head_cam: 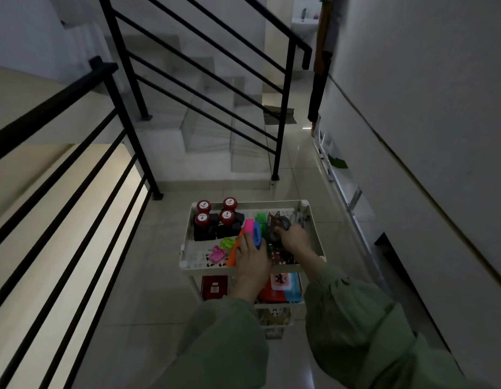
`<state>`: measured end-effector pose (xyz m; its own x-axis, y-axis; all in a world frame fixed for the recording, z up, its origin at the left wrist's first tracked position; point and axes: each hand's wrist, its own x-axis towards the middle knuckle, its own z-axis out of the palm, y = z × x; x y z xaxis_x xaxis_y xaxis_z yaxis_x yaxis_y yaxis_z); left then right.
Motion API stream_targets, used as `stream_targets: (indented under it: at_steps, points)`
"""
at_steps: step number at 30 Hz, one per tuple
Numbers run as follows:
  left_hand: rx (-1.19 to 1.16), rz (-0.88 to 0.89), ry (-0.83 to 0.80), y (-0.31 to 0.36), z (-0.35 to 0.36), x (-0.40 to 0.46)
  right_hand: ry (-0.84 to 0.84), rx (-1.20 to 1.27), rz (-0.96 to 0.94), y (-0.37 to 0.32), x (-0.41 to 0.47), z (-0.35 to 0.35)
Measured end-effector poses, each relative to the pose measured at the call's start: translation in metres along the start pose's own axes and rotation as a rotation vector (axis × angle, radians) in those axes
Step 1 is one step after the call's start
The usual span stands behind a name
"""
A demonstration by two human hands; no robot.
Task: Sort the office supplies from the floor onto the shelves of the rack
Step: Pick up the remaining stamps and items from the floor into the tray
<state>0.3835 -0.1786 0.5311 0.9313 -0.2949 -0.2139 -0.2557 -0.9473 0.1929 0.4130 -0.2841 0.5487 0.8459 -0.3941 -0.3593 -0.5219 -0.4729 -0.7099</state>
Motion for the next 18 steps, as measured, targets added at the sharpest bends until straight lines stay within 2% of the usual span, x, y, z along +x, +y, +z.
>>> stream_targets:
  at_steps: [9,13,18]
  points:
    - [0.078,0.078,0.019,-0.001,0.000,0.007,0.186,-0.548,-0.113,-0.001,-0.001,0.013]
    - [0.118,0.093,-0.004,-0.002,-0.004,0.007,0.205,-0.459,-0.115,-0.001,0.001,0.014]
    - [0.059,0.097,0.090,-0.005,-0.006,0.006,0.205,-0.386,-0.150,0.004,-0.003,0.011]
